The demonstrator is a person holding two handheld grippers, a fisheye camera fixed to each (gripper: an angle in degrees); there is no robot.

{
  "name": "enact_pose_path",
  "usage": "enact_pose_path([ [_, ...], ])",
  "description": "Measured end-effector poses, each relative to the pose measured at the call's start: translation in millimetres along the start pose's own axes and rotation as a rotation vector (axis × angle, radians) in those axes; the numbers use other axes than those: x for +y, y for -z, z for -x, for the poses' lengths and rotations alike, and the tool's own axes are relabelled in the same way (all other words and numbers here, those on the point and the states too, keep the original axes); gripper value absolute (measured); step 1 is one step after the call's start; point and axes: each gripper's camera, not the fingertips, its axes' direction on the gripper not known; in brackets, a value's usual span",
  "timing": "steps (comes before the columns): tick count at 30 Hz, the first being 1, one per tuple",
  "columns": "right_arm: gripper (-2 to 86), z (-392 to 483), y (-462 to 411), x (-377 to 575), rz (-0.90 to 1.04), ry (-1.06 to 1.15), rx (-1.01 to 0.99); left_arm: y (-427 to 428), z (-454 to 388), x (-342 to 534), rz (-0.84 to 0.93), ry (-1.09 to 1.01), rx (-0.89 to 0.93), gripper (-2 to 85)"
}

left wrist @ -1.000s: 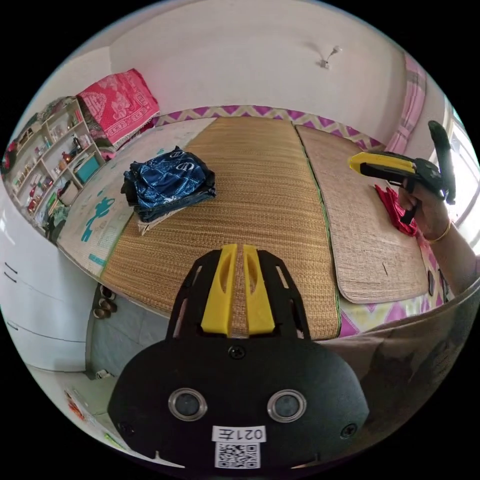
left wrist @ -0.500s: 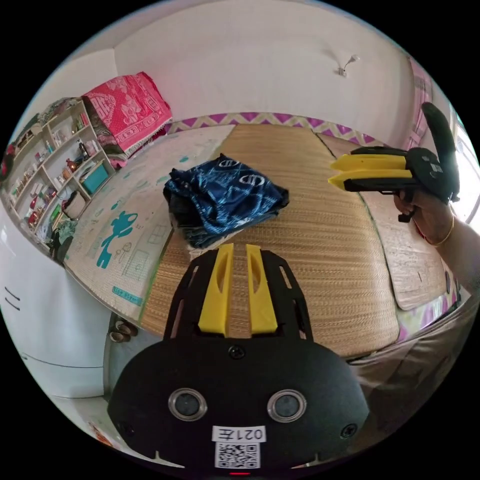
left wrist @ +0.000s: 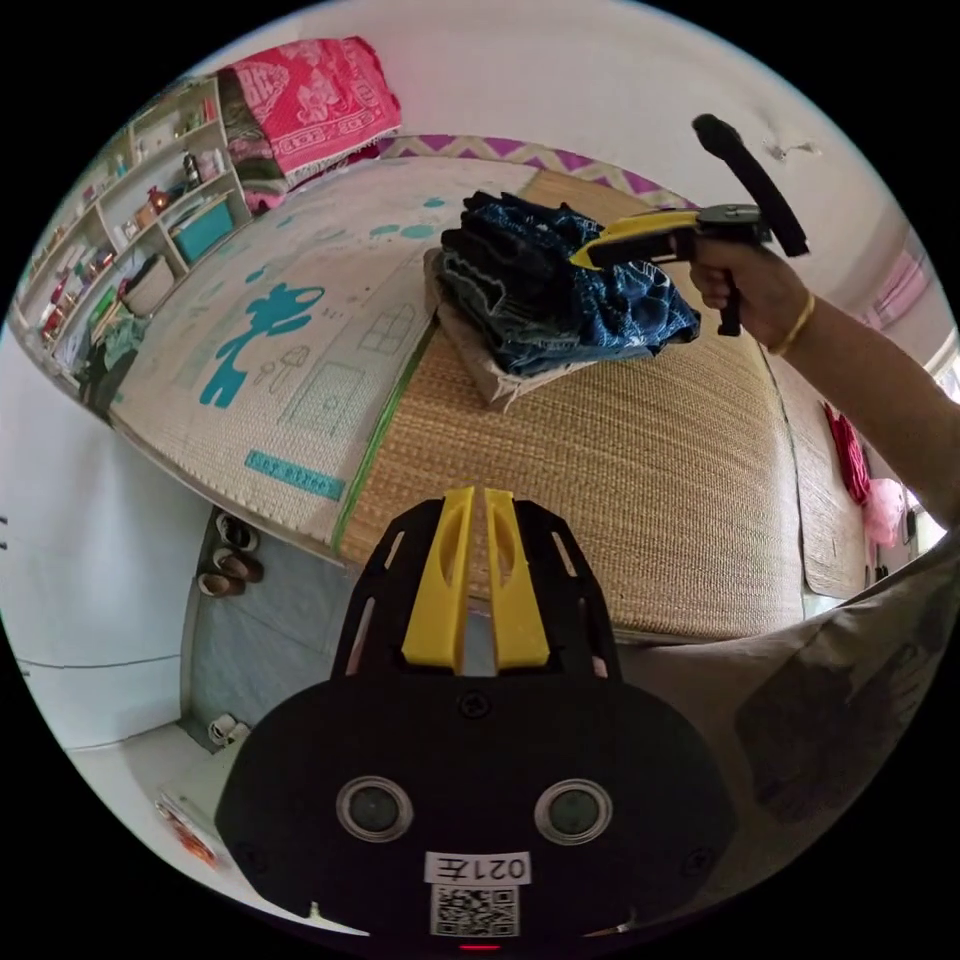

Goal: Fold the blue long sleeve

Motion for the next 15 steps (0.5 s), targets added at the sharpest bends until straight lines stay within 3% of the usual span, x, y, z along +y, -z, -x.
enact_pose_path([
  [7, 9.3, -64.2, -28.2, -5.0, 0.044, -0.115, -0.234, -38.7, 19.6, -7.2, 0.010, 0.017, 0.001, -1.0],
  [15, 6.3, -208.4, -6.5, 45.6, -0.137, -0.441, -0.658, -74.4, 12.9, -65.7, -0.035, -0.032, 0.056, -1.0],
])
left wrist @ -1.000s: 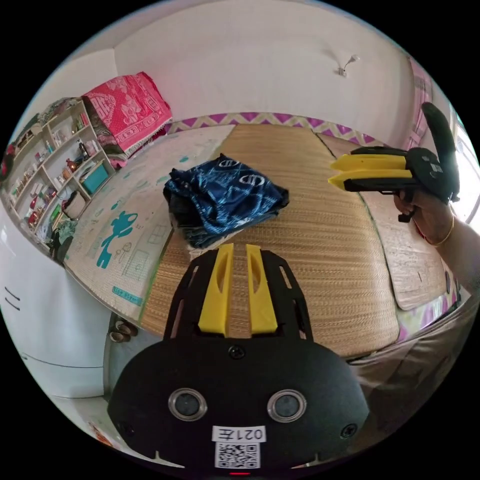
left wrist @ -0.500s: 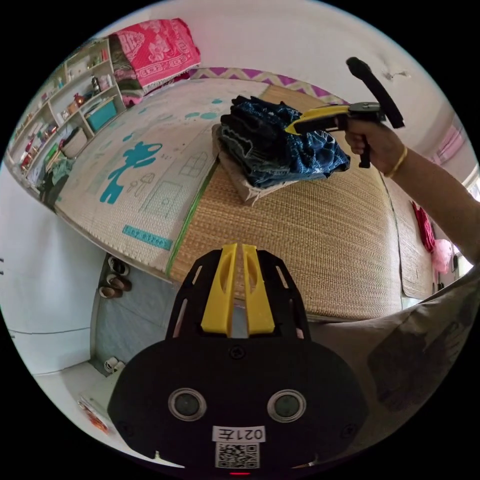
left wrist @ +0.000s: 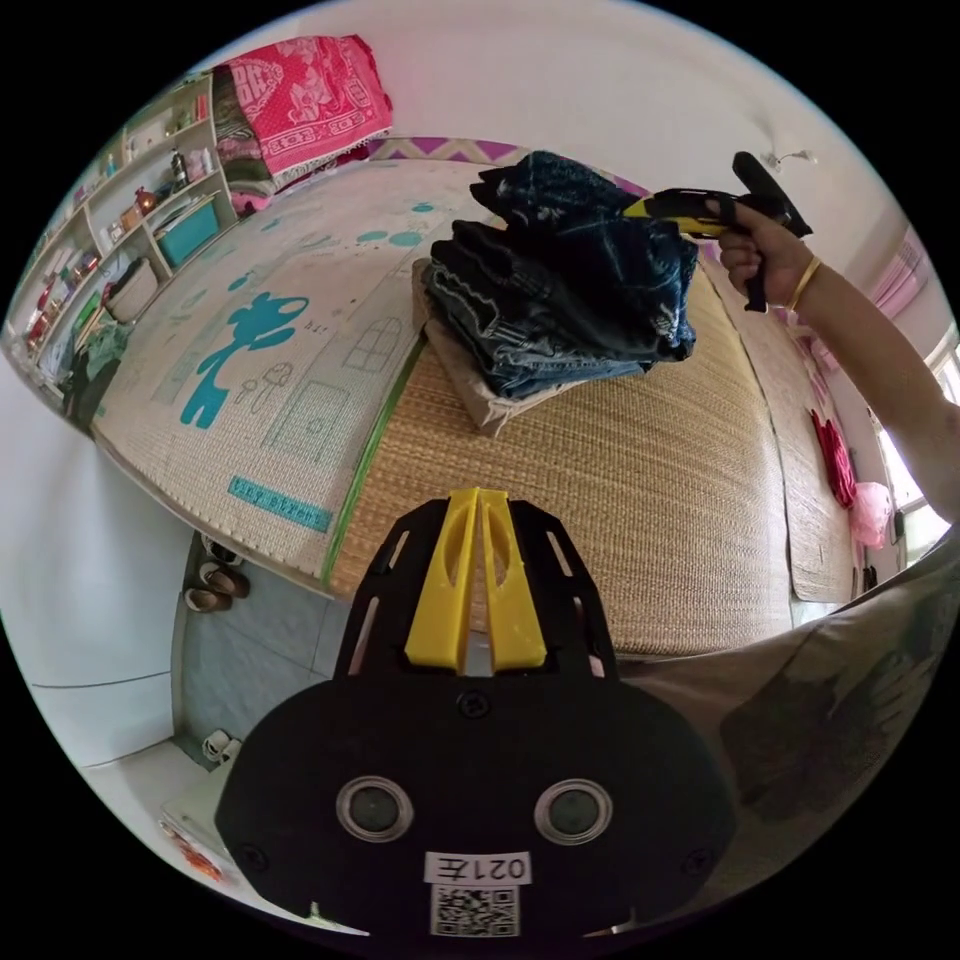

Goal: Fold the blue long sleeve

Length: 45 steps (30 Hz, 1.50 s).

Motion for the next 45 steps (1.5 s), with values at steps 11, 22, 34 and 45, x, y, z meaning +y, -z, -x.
enact_pose_path([
  [11, 6.1, -97.2, 233.0, 107.4, -0.253, -0.120, -0.114, -36.9, -76.0, -105.6, -0.018, -0.164, 0.177, -1.0],
  [22, 8.4, -246.6, 96.8, 317.5, 0.007, -0.391, 0.362, -60.3, -273.5, -142.2, 0.035, -0.307, 0.210, -1.0],
  [34, 11.4, -258.5, -26.2, 382.8, 0.109, -0.122, 0.564, -59.1, -387.8, -112.3, 0.147, -0.287, 0.161, -1.0],
  [45, 1.5, -363.1, 16.3, 450.9, -0.150, -0.424, 0.218, -59.7, -423.1, -152.2, 0.147, -0.385, 0.145, -0.7],
])
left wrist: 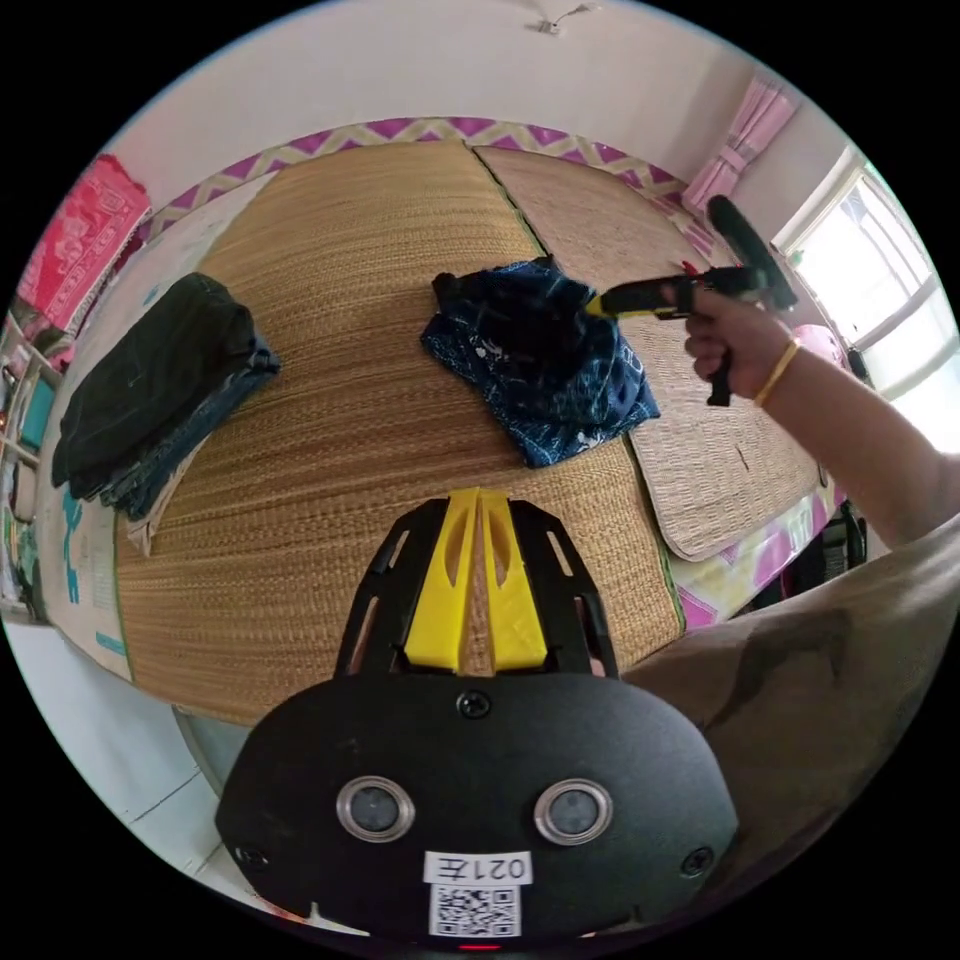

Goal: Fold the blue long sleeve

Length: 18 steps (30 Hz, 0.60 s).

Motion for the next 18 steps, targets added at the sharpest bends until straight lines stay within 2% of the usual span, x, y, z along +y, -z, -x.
enact_pose_path([
  [5, 1.1, -83.5, 62.6, 29.1, -0.133, -0.182, -0.069, -21.6, 2.5, -55.1, -0.061, -0.048, 0.147, 3.7],
  [9, 1.5, -184.9, 84.9, 61.6, -0.145, -0.352, 0.012, -24.5, -12.2, -85.5, -0.084, -0.064, 0.138, 5.6],
  [11, 1.7, -229.9, 80.0, 75.0, -0.113, -0.414, 0.025, -23.6, -31.3, -97.4, -0.127, -0.094, 0.200, 5.7],
  [14, 2.4, -293.2, 79.5, 98.2, -0.078, -0.533, 0.179, -27.4, -54.2, -109.6, -0.110, -0.078, 0.278, 5.6],
  [16, 3.6, -321.0, 87.8, 109.9, -0.109, -0.594, 0.228, -30.5, -69.9, -113.3, -0.068, -0.098, 0.226, 5.6],
  [18, 4.8, -331.2, 80.0, 101.1, -0.109, -0.478, 0.179, -29.2, -78.2, -113.0, -0.036, -0.101, 0.157, 5.6],
])
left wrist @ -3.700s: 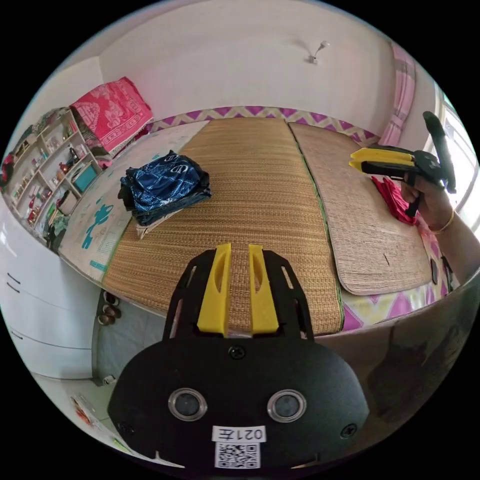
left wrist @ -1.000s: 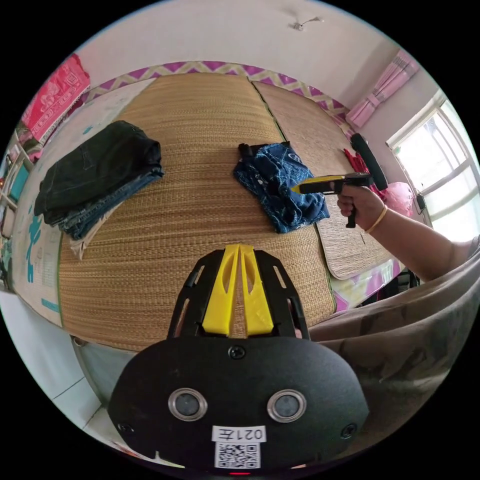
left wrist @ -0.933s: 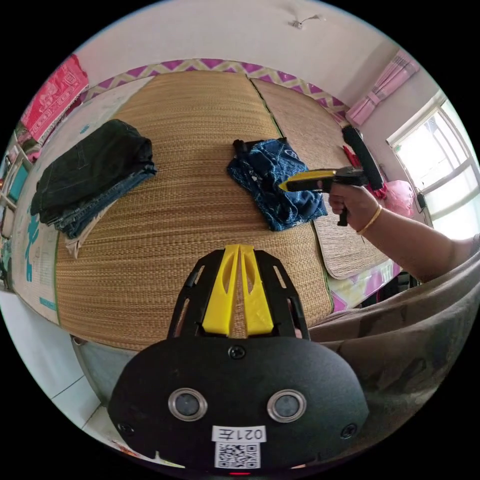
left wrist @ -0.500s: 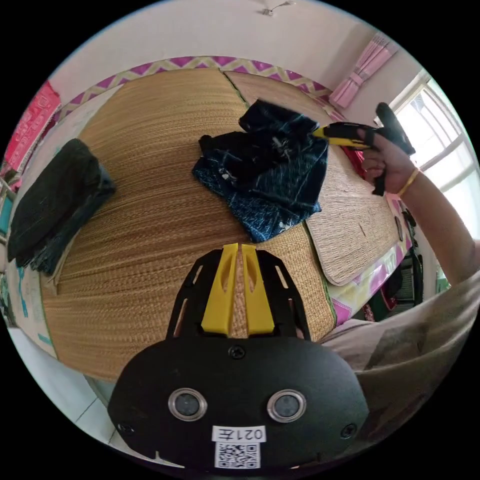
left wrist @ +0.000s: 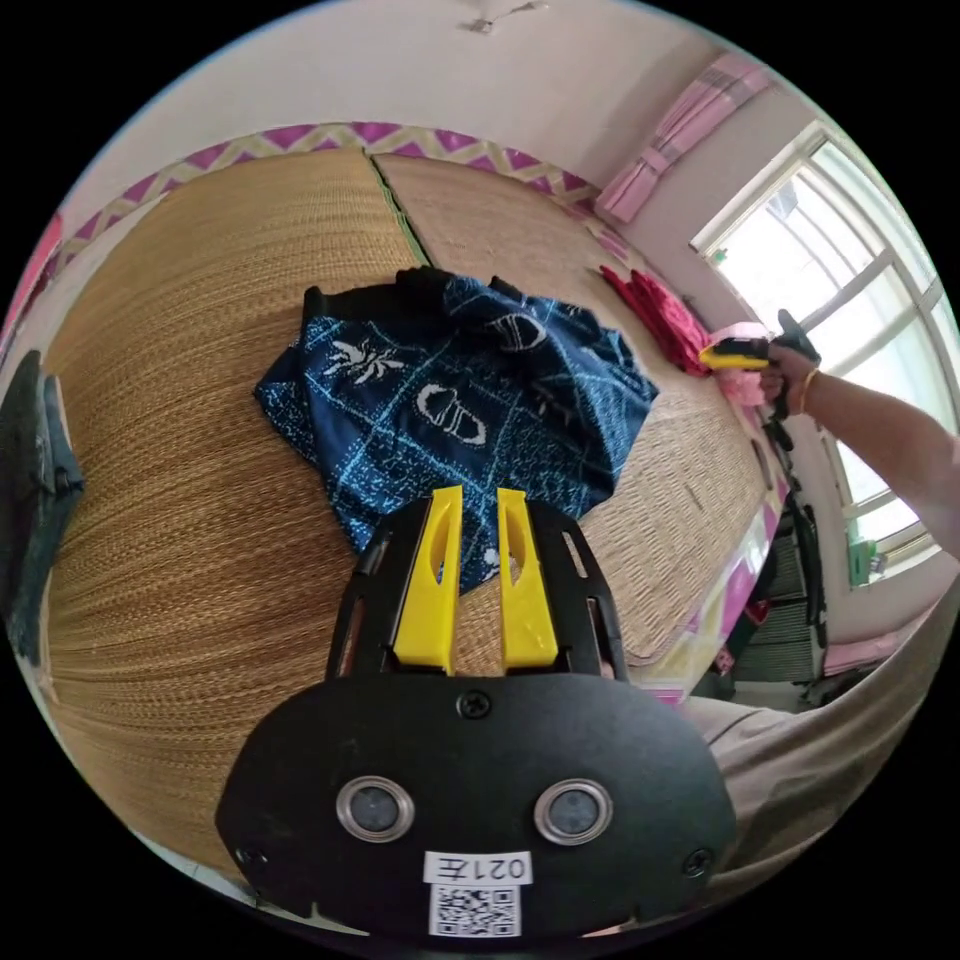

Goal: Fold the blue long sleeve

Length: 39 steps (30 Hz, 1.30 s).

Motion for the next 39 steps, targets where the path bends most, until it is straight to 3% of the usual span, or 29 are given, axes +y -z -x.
enact_pose_path([
  [5, 7.2, 84.0, -89.5, -8.7, 0.189, 0.536, 0.029, 37.3, -8.4, 3.2, -0.008, 0.120, -0.115, 5.3],
  [9, 9.2, 127.7, -166.7, -24.4, 0.276, 0.729, 0.011, 59.5, -27.4, 0.6, 0.023, 0.148, -0.179, 5.1],
  [16, 10.2, 127.6, -266.2, -39.4, 0.470, 0.807, -0.003, 87.8, -63.8, -10.2, 0.088, 0.175, -0.218, 5.0],
  [21, 1.0, 124.9, -280.9, -30.3, 0.437, 0.879, -0.018, 89.9, -73.9, -23.4, 0.127, 0.172, -0.223, 4.9],
  [27, -0.4, 53.7, -221.7, -25.2, 0.287, 0.675, -0.223, 108.1, -88.6, -22.2, 0.118, 0.103, -0.252, 2.1],
  [33, -0.5, -82.1, -255.2, -9.8, 0.380, 0.356, -0.261, 128.6, -99.8, -15.3, 0.116, 0.058, -0.243, -0.2],
  [35, -0.5, -109.8, -271.9, -1.2, 0.398, 0.249, -0.131, 135.7, -102.0, -13.9, 0.126, 0.063, -0.245, -0.4],
  [39, 0.6, -133.5, -270.2, 19.5, 0.347, 0.233, -0.380, 156.7, -103.6, -9.0, 0.099, 0.101, -0.188, -0.8],
])
